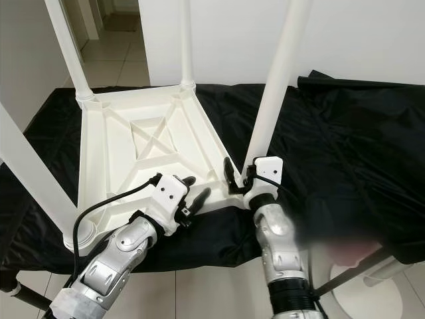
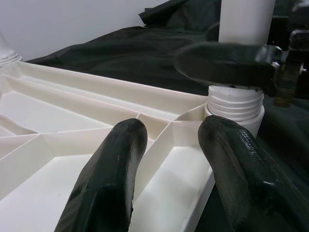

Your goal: Building children table

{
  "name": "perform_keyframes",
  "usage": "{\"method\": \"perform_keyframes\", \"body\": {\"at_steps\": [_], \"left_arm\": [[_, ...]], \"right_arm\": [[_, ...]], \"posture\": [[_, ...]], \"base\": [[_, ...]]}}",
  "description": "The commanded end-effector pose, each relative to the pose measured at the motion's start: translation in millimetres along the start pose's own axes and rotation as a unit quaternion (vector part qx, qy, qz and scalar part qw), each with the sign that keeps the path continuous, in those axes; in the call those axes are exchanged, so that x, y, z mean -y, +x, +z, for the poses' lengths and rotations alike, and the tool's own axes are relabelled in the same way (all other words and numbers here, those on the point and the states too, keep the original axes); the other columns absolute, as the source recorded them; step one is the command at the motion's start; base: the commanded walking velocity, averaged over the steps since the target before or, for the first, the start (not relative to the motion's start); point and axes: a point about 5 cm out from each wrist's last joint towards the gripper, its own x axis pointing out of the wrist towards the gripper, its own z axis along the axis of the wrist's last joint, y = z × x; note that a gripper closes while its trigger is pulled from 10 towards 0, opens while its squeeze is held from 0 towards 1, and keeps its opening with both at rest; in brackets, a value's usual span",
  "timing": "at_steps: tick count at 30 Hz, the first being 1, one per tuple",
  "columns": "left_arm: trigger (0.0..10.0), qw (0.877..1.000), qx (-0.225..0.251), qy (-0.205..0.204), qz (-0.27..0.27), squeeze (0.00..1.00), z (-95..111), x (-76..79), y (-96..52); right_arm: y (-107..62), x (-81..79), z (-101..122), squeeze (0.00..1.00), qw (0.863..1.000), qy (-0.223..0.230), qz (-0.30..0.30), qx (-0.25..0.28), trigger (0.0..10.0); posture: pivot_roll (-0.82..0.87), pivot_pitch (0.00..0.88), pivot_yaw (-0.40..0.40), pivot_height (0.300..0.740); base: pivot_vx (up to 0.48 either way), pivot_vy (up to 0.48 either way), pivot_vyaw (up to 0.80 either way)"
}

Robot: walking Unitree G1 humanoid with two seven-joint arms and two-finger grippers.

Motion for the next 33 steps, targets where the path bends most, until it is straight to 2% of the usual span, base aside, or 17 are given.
{"method": "perform_keyframes", "body": {"at_steps": [1, 3, 5, 9, 14, 16, 18, 21, 22, 23, 24, 33], "left_arm": [[10.0, 1.000, -0.004, 0.003, -0.026, 0.00, -2, 2.0, -0.1], [10.0, 1.000, -0.006, 0.000, -0.028, 0.00, -3, 3.0, -0.8], [10.0, 1.000, -0.006, -0.001, -0.028, 0.00, -3, 3.1, -1.0], [10.0, 1.000, -0.004, 0.000, -0.029, 0.00, -2, 1.3, 0.1], [10.0, 1.000, -0.004, 0.001, -0.028, 0.00, -1, -0.6, 0.4], [10.0, 1.000, -0.004, 0.002, -0.029, 0.00, -1, -0.7, 0.1], [10.0, 1.000, -0.004, 0.004, -0.029, 0.00, -1, -0.8, -0.2], [10.0, 1.000, -0.004, 0.006, -0.029, 0.00, 0, -0.9, -0.2], [10.0, 1.000, -0.004, 0.006, -0.029, 0.00, 0, -1.1, -0.1], [10.0, 1.000, -0.004, 0.006, -0.029, 0.00, 0, -1.1, -0.1], [10.0, 1.000, -0.004, 0.007, -0.029, 0.00, 0, -1.5, 0.2], [10.0, 1.000, -0.003, 0.007, -0.029, 0.00, 0, 1.8, 0.7]], "right_arm": [[-0.2, 4.7, -3, 0.00, 0.999, -0.009, 0.045, -0.009, 10.0], [-1.3, 8.3, -6, 0.00, 0.995, -0.026, 0.091, -0.026, 10.0], [-0.4, 10.9, -7, 0.00, 0.993, -0.032, 0.111, -0.032, 10.0], [9.4, 22.8, -4, 0.00, 0.984, -0.058, 0.162, -0.045, 10.0], [15.2, 26.8, -2, 0.00, 0.981, -0.073, 0.174, -0.050, 10.0], [17.5, 28.2, -3, 0.00, 0.977, -0.084, 0.187, -0.057, 9.6], [19.5, 29.5, -5, 0.00, 0.974, -0.084, 0.199, -0.065, 4.1], [20.5, 30.1, -6, 0.00, 0.973, -0.084, 0.206, -0.067, 4.1], [21.2, 30.3, -6, 0.00, 0.971, -0.085, 0.210, -0.070, 2.2], [21.2, 30.3, -6, 0.00, 0.971, -0.085, 0.210, -0.070, 2.2], [22.3, 30.9, -7, 0.00, 0.970, -0.085, 0.215, -0.070, 0.0], [16.7, 34.6, -15, 0.00, 0.965, -0.087, 0.231, -0.086, 0.0]], "posture": [[-0.01, 0.000, -0.014, 0.740], [-0.01, 0.000, -0.016, 0.740], [-0.01, 0.000, -0.016, 0.740], [0.00, 0.000, -0.011, 0.740], [0.01, 0.000, -0.011, 0.740], [0.01, 0.000, -0.010, 0.740], [0.02, 0.000, -0.011, 0.740], [0.02, 0.000, -0.013, 0.740], [0.02, 0.000, -0.013, 0.740], [0.02, 0.000, -0.013, 0.740], [0.02, 0.000, -0.012, 0.740], [0.02, 0.000, -0.024, 0.740]], "base": [[0.000, 0.000, 0.00], [0.000, 0.000, 0.00], [0.000, 0.000, 0.00], [0.000, 0.000, 0.00], [0.000, 0.000, 0.00], [0.000, 0.000, 0.00], [0.000, 0.000, 0.00], [0.000, 0.000, 0.00], [0.000, 0.000, 0.00], [0.000, 0.000, 0.00], [0.000, 0.000, 0.00], [0.000, 0.000, 0.00]]}}
